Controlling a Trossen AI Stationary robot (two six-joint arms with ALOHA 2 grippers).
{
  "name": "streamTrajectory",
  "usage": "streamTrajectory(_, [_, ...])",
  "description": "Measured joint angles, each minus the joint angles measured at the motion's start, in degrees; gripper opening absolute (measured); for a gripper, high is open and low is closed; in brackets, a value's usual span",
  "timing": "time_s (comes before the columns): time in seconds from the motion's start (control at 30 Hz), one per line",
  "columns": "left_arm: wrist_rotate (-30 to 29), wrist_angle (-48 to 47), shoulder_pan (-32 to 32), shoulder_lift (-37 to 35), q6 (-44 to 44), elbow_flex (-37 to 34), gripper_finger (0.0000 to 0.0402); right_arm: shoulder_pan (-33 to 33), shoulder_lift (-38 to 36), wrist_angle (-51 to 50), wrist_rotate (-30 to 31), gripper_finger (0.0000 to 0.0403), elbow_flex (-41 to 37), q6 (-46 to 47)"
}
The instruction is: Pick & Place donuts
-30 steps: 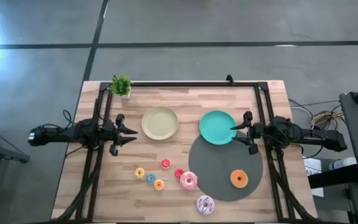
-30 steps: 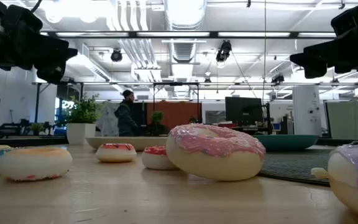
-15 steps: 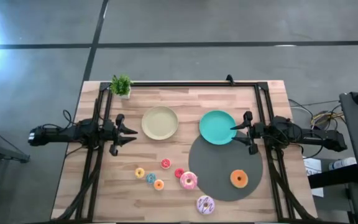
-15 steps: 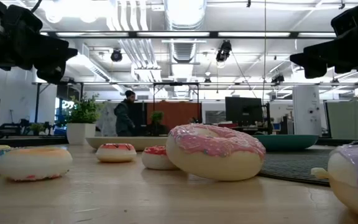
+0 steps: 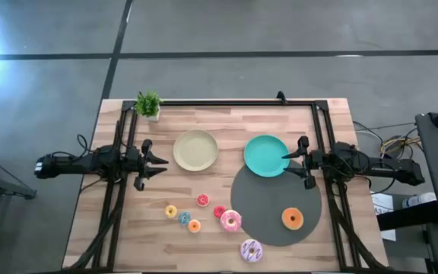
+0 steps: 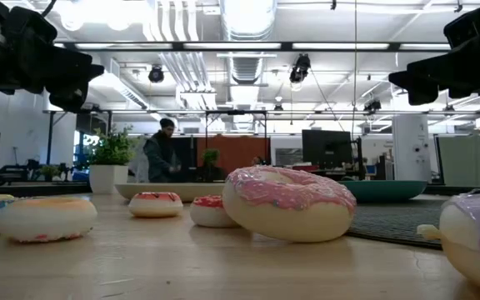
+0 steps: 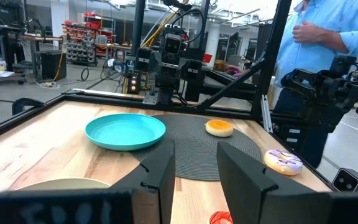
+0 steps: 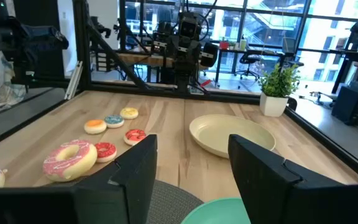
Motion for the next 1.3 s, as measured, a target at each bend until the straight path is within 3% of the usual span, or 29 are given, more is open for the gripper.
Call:
streamTrajectory(1.0, [0.0, -0.02, -0.01, 0.0, -0.01, 0.0, 0.0094, 0.02, 0.0, 0.07, -0.02, 0.0192, 0.0, 1.31])
streamTrajectory(1.07, [0.0, -0.02, 0.01, 0.0, 0.01, 0.0, 0.0094, 0.13, 0.01, 0.16, -0.11, 0.0192, -0.02, 11.38])
streamTrajectory(1.2, [0.0, -0.01, 0.01, 0.0, -0.01, 0.0, 0.0094, 0.13, 0.0, 0.35, -0.08, 0.0192, -0.02, 45.37])
streamTrajectory(1.3, [0.0, 0.0, 0.01, 0.0, 0.01, 0.0, 0.0094, 0.13, 0.32, 0.23, 1.31, 0.0192, -0.02, 56.36])
